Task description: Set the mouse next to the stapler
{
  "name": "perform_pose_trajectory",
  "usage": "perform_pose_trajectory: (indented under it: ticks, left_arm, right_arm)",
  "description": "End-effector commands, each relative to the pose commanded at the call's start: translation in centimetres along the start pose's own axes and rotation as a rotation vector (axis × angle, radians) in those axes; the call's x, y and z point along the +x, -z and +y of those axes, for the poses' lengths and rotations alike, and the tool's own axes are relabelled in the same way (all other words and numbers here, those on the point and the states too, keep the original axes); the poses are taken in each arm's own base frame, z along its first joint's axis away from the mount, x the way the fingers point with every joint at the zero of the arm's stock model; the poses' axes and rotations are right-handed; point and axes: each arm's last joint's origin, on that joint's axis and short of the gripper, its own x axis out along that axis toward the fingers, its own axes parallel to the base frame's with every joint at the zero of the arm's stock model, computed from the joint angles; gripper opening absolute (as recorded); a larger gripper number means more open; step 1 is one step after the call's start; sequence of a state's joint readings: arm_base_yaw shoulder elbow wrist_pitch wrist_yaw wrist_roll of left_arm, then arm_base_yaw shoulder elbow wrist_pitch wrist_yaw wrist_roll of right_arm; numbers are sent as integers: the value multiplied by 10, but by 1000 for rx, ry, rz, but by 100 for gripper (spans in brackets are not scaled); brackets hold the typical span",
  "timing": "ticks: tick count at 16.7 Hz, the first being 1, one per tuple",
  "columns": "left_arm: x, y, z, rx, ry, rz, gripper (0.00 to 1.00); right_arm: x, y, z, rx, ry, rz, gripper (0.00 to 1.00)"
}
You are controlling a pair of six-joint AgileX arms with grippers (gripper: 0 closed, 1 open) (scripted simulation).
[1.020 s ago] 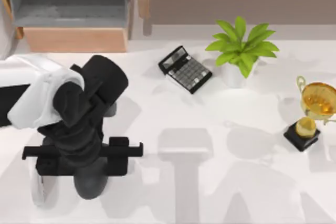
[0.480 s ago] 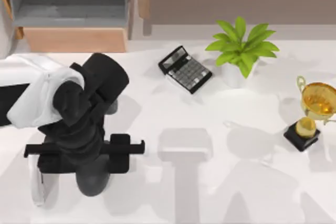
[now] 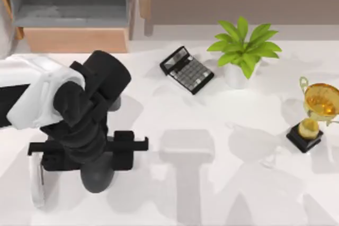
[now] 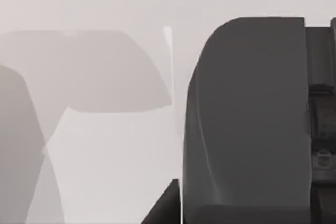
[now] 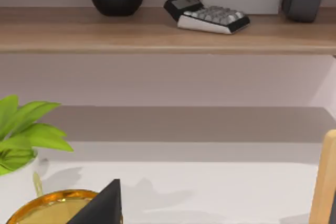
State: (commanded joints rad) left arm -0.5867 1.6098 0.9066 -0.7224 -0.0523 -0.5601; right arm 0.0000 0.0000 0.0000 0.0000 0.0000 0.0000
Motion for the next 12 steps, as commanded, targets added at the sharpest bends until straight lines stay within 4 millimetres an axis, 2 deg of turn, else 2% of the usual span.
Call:
perform_pose_trajectory:
  ticks: [5, 9, 12]
  left_arm:
    - [14, 7, 3, 5, -29, 44, 0]
    - [15, 7, 3, 5, -32, 49, 0]
    - [15, 7, 3, 5, -32, 49, 23]
  right_arm:
    - [0, 0, 0, 0, 0, 0, 100]
    - [0, 0, 0, 0, 0, 0, 100]
    - [0, 0, 0, 0, 0, 0, 100]
